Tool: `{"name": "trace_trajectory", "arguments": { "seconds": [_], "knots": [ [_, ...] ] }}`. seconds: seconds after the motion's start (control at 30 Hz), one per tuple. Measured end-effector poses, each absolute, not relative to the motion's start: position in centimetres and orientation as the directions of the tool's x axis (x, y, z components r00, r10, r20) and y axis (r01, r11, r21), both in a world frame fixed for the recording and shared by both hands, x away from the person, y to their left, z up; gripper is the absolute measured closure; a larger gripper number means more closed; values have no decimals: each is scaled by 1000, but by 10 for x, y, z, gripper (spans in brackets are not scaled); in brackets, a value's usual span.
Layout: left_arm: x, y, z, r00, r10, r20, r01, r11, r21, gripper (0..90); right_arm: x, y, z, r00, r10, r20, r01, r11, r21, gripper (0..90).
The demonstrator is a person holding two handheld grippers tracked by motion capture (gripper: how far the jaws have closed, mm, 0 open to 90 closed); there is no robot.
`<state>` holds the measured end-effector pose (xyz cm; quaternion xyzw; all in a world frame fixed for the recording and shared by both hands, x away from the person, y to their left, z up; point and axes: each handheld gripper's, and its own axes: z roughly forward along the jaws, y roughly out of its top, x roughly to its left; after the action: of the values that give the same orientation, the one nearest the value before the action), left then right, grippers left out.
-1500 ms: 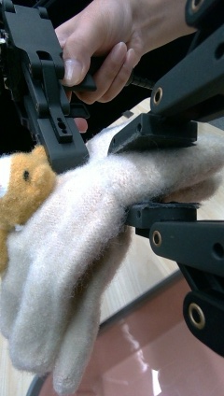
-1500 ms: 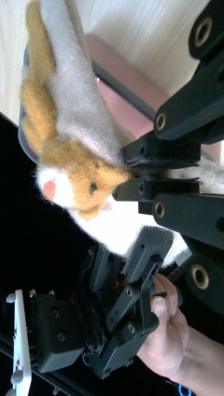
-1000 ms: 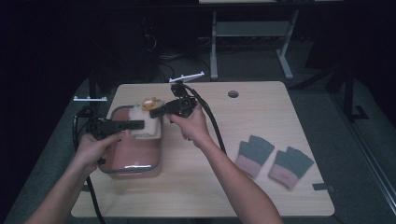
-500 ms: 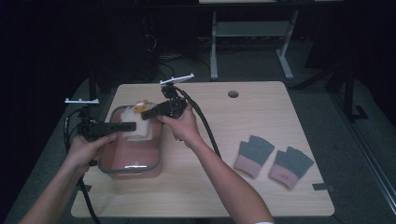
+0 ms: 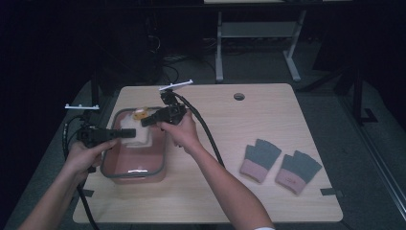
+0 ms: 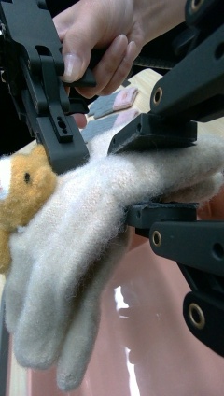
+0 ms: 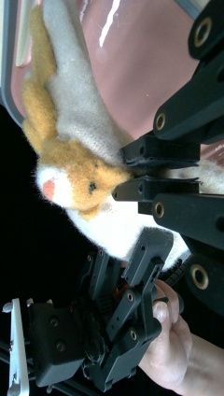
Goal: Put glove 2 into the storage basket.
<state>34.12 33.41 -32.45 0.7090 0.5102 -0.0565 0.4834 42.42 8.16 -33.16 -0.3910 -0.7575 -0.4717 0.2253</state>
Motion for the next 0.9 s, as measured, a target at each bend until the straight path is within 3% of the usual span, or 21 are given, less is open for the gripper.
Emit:
{"name": "trace_trajectory", "arguments": {
  "seconds": [0.9],
  "knots": [
    [341,344,-364,406,693,-596,842,-30,539,674,425,98,-381,-534,393,749,845,274,459,840]
  ]
}}
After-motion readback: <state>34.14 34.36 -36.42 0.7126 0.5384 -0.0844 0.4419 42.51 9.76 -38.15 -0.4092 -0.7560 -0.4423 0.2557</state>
